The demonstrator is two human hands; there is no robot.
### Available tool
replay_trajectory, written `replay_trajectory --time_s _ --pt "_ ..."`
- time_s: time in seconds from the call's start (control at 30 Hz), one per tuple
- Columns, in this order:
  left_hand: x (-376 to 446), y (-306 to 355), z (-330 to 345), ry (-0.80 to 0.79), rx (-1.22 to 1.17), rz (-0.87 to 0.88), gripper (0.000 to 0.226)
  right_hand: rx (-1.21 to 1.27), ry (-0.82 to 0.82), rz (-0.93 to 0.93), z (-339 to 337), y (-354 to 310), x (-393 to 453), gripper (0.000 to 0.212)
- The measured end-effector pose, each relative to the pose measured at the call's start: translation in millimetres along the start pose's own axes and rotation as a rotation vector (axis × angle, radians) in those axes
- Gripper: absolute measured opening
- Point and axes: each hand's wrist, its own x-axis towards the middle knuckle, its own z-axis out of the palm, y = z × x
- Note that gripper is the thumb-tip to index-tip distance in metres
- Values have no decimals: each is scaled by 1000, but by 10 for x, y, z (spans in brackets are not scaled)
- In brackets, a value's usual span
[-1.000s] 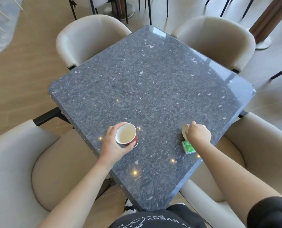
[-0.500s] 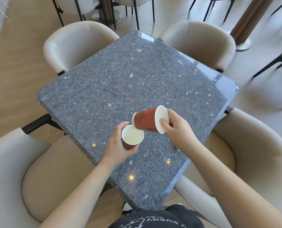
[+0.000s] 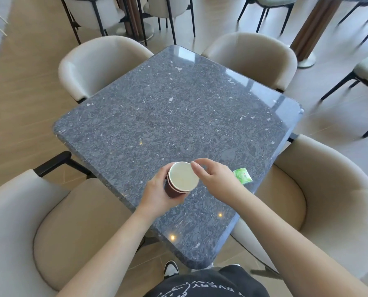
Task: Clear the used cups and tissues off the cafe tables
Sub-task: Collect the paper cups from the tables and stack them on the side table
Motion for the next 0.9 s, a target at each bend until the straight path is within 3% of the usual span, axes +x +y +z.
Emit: replay_trajectory --time_s 0.2,0.47,0.8,0.9 --pt "-145 49 -84 -33 -19 38 81 -37 69 -9 126 -100 -271 51" --pt "-379 48 -142 -138 -32 48 87 -45 -7 -162 538 -209 -671 76" --pt "-613 110 -140 -264 -62 115 79 174 66 -77 695 -106 -1055 68" --pt "-640 213 -90 -287 -81 150 75 298 169 -53 626 -39 -1193 65"
